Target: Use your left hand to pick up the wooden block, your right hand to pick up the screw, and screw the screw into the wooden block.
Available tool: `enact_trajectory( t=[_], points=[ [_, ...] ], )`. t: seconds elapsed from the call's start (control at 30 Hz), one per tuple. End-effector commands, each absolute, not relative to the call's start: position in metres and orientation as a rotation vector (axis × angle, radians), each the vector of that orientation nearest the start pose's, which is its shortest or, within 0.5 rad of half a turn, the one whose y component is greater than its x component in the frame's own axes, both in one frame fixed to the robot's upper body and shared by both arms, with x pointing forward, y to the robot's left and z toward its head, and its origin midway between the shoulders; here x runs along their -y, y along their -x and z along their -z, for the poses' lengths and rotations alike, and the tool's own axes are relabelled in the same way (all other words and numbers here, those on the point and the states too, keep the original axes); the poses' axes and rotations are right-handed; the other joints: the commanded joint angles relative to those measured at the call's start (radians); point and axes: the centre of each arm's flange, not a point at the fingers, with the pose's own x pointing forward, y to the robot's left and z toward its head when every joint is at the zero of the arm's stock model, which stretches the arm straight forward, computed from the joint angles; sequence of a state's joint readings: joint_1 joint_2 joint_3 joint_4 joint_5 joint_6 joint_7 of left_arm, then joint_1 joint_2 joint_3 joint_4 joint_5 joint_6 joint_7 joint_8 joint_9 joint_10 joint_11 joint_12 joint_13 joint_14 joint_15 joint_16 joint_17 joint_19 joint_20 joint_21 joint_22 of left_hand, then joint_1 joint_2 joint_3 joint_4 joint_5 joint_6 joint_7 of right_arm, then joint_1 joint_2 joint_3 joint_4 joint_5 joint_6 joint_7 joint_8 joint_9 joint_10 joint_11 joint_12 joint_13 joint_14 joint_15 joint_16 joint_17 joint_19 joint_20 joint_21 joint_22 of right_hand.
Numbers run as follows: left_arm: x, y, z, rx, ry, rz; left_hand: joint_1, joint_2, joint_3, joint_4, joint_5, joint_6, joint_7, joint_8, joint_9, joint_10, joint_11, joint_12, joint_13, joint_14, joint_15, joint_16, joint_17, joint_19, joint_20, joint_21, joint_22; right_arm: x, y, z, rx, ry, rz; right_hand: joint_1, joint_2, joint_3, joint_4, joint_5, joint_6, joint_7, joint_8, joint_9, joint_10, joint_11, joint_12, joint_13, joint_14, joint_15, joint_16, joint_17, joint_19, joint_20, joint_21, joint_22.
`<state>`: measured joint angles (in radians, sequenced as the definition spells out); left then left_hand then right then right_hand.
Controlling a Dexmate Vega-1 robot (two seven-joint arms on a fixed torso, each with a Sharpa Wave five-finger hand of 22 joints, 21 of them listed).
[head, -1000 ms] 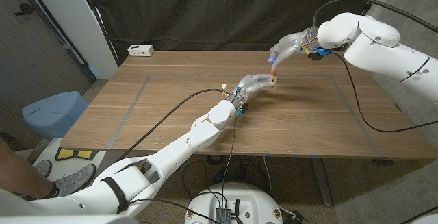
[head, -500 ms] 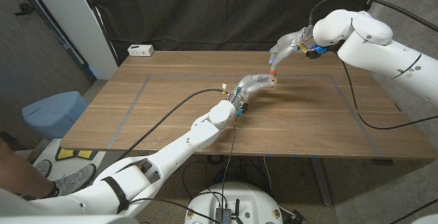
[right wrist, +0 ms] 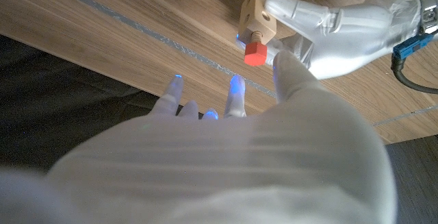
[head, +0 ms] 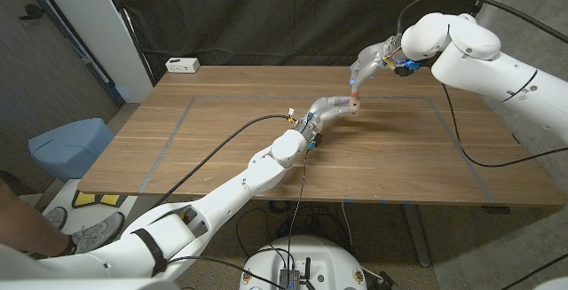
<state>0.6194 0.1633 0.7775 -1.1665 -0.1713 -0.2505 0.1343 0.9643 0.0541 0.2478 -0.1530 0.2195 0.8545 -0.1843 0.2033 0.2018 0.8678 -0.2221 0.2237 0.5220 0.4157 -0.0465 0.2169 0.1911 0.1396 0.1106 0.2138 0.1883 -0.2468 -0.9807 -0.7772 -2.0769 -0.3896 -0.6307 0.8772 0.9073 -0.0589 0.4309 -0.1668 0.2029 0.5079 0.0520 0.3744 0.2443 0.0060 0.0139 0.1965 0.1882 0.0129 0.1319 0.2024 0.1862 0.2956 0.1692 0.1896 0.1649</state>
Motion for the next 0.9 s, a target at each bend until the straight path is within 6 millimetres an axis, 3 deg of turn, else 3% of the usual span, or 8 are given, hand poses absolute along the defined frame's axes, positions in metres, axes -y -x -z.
enact_trajectory(
  t=[0.03,0.9],
  points=[
    [0.0069,-0.6402,0.0245,0.665,-0.337,0.477,-0.001,0.01,0.003,0.004,0.007,0.017,0.004,0.007,0.005,0.011,0.003,0.007,0.006,0.007,-0.068,-0.002,0.001,-0.001,0.001,0.004,0.004,0.2105,-0.5286,-0.1729,0.12,1.63,-0.267,0.016,0.003,0.011,-0.002,-0.003,0.021,-0.005,0.015,0.006,0.018,-0.001,0.007,0.003,0.01,-0.002,0.01,0.002,0.01,-0.008,0.007,0.004],
    [0.0076,-0.6413,0.0251,0.66,-0.338,0.478,-0.003,0.01,0.002,0.005,0.007,0.016,0.006,0.007,0.005,0.012,0.003,0.006,0.007,0.007,-0.066,-0.002,0.001,-0.001,0.001,0.005,0.004,0.2132,-0.5354,-0.1675,0.095,1.622,-0.274,0.037,0.005,0.015,-0.002,-0.006,0.058,-0.012,0.042,0.02,0.036,-0.008,0.006,0.004,0.028,-0.006,0.01,0.002,0.023,-0.016,0.006,0.004]
  ],
)
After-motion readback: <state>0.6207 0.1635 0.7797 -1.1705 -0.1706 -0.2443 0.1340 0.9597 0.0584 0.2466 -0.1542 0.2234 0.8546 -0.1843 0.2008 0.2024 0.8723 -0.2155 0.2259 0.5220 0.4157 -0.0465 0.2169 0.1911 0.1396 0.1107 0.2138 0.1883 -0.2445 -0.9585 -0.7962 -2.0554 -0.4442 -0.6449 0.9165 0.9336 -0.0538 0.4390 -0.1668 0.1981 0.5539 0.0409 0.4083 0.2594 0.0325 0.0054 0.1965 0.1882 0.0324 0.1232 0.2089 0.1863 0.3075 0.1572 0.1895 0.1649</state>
